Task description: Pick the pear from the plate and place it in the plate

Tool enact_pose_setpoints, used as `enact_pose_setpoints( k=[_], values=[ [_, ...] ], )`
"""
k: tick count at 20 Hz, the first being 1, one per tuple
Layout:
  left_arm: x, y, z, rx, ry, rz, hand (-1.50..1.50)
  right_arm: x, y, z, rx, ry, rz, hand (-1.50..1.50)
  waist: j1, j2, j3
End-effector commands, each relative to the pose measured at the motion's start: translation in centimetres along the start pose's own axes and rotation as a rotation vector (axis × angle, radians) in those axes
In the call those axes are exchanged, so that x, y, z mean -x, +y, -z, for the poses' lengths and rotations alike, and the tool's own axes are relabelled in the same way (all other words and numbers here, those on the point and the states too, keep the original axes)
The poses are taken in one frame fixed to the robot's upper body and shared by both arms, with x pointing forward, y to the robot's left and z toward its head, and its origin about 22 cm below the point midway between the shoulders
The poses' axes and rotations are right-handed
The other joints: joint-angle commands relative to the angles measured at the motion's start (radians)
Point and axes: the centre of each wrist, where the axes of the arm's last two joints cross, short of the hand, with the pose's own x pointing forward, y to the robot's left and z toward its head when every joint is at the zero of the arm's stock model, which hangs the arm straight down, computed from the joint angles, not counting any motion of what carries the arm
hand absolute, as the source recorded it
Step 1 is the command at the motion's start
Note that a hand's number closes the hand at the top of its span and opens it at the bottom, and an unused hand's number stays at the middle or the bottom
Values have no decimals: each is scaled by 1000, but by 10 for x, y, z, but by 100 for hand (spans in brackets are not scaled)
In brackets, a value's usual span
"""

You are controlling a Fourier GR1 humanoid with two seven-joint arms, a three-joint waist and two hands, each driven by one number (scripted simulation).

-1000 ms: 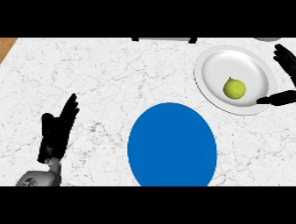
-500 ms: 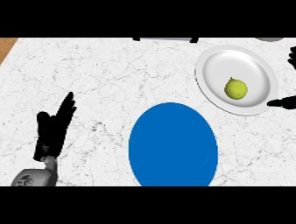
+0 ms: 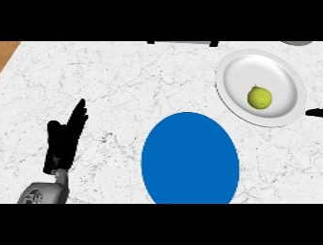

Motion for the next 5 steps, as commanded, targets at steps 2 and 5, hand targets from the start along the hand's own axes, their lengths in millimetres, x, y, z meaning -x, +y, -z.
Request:
enact_pose_setpoints(
  k=[2,5],
  values=[
    [1,-3,-4,15,-20,22,0,-2,-20,-6,9,23,-11,-150,8,3,1],
    [1,-8,-3,8,2,-1,0,12,-5,-15,23,17,-53,-150,1,1,1]
  ],
)
